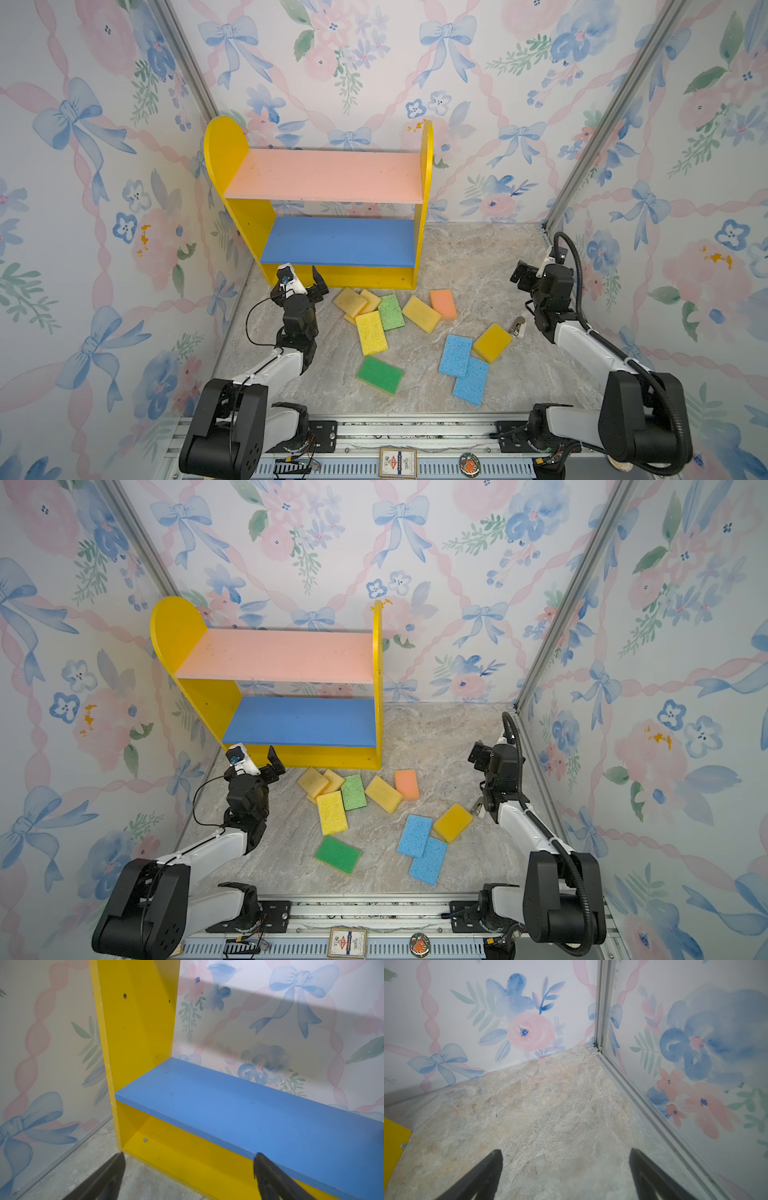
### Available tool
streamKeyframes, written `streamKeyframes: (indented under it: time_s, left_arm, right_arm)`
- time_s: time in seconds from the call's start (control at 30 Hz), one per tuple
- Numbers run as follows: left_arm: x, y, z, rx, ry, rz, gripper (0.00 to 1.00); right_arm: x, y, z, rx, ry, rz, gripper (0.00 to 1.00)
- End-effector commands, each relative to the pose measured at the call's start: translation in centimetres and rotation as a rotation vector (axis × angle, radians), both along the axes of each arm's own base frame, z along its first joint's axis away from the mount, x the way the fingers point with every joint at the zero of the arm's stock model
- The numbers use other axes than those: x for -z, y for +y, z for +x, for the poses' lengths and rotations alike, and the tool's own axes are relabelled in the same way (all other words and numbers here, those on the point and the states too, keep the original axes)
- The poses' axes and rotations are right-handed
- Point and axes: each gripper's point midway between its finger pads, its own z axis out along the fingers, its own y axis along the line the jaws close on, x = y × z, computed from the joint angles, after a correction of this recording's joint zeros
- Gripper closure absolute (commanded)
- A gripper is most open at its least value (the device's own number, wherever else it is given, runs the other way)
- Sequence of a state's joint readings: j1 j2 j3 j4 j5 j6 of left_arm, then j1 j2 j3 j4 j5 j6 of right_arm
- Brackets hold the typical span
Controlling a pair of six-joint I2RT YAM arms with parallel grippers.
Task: Place and organize the cleaning sponges onto the shelf
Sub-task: 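Move the left gripper over the sponge pile while the right gripper reaches toward it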
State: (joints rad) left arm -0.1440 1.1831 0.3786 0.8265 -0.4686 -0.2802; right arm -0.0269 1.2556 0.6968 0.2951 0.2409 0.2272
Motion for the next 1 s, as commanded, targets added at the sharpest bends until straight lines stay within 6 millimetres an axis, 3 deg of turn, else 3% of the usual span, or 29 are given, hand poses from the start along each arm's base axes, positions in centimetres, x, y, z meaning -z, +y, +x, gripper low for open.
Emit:
streamKeyframes:
  time_s: [0.0, 0.2, 0.33, 0.6, 0.67, 0.73, 0.97]
  left_arm:
    - [-0.1, -0.4, -0.1, -0.003, 0.046, -0.107, 0.02]
    - [-5.3, -4.9, -1.5, 0.246, -0.112, -0.241, 0.02]
    - [-6.9, -7.7, -1.7, 0.384, -0.075, -0.336, 0.02]
    - [-4.7, -14.5, -2.6, 0.601, 0.185, -0.32, 0.02]
    - [-3.3, -15.9, -3.4, 0.643, 0.261, -0.298, 0.02]
    - [-3.9, -16.9, -3.8, 0.68, 0.28, -0.292, 0.02]
    - [-1.0, -21.1, -6.1, 0.825, 0.435, -0.3, 0.02]
  right_arm:
    - [-0.1, 0.9, -1.5, -0.004, 0.093, 0.123, 0.03]
    - [-3.2, 3.7, -3.1, -0.119, 0.128, 0.256, 0.03]
    - [-4.4, 5.9, -4.7, -0.214, 0.204, 0.31, 0.03]
    - [-5.5, 10.7, -7.6, -0.375, 0.324, 0.334, 0.03]
    - [-5.6, 11.6, -8.4, -0.402, 0.357, 0.314, 0.03]
    - [-5.7, 12.2, -9.1, -0.418, 0.375, 0.299, 0.03]
    - [-4.6, 13.7, -11.1, -0.449, 0.437, 0.282, 0.03]
